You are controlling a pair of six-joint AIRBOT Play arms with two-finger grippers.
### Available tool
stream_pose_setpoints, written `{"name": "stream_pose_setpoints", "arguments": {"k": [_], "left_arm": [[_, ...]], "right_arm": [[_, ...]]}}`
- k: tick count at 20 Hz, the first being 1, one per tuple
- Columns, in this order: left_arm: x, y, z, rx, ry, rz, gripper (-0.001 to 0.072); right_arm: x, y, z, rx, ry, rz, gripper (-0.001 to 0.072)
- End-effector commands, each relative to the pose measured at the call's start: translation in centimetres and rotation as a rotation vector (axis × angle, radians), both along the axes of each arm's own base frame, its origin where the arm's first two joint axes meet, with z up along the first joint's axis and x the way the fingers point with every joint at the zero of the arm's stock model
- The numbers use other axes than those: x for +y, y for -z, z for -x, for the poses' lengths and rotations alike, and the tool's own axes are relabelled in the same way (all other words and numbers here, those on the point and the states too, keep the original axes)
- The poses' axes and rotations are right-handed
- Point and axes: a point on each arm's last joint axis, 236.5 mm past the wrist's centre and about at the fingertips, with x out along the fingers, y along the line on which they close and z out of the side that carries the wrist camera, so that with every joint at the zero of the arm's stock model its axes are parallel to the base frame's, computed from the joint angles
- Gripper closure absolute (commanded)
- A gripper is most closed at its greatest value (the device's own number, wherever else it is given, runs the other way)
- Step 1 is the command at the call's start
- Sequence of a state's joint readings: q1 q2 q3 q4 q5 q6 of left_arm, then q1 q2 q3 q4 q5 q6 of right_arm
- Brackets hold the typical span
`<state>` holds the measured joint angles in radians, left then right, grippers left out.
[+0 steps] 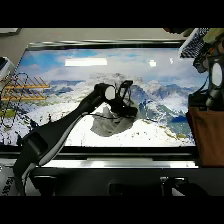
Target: Fold the clothes and pants, and hang the long-sleeved shirts on hangers.
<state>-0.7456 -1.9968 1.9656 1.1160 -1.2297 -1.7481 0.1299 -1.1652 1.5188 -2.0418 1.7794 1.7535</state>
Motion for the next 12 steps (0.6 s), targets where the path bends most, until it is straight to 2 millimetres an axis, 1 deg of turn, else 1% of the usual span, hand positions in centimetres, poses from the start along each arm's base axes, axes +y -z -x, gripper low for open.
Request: {"name": "stream_pose_setpoints", "arguments": {"k": [1, 2, 3, 4, 5, 6, 7, 8, 9, 10, 11, 12], "left_arm": [[0.6, 1.9, 2.0, 0.074, 0.038, -0.060, 0.0255], [2.2, 0.4, 0.8, 0.063, 0.019, -0.066, 0.0236], [4.6, -1.5, -0.5, 0.043, -0.006, -0.083, 0.0236], [7.4, -3.3, -1.9, 0.014, -0.033, -0.114, 0.0236], [11.2, -5.2, -3.4, -0.028, -0.073, -0.170, 0.0236], [15.0, -6.5, -4.6, -0.063, -0.119, -0.235, 0.0236], [19.0, -7.3, -5.2, -0.079, -0.174, -0.298, 0.0236], [22.2, -7.6, -5.1, -0.068, -0.223, -0.327, 0.0236], [25.1, -7.1, -4.4, -0.039, -0.277, -0.338, 0.0236], [27.5, -6.0, -3.2, -0.004, -0.330, -0.333, 0.0236], [29.0, -4.7, -1.8, 0.033, -0.385, -0.298, 0.0236], [29.8, -3.3, -0.3, 0.074, -0.449, -0.233, 0.0236]], "right_arm": [[0.2, -0.4, -0.3, -0.029, -0.019, -0.011, 0.0497], [1.1, -0.2, -1.3, -0.067, -0.041, -0.047, 0.0497], [2.3, -0.1, -2.5, -0.116, -0.058, -0.096, 0.0497], [3.5, -0.2, -3.8, -0.167, -0.084, -0.143, 0.0496], [4.6, -0.4, -5.0, -0.221, -0.105, -0.186, 0.0485], [5.3, -0.6, -5.8, -0.261, -0.105, -0.221, 0.0435], [5.9, -0.8, -6.5, -0.298, -0.095, -0.250, 0.0380], [6.4, -0.9, -6.9, -0.318, -0.097, -0.271, 0.0352], [6.7, -1.0, -7.1, -0.325, -0.102, -0.282, 0.0350], [6.8, -0.9, -7.1, -0.324, -0.109, -0.288, 0.0350], [6.9, -0.9, -6.9, -0.314, -0.118, -0.288, 0.0350], [6.9, -0.7, -6.7, -0.301, -0.124, -0.284, 0.0350]]}}
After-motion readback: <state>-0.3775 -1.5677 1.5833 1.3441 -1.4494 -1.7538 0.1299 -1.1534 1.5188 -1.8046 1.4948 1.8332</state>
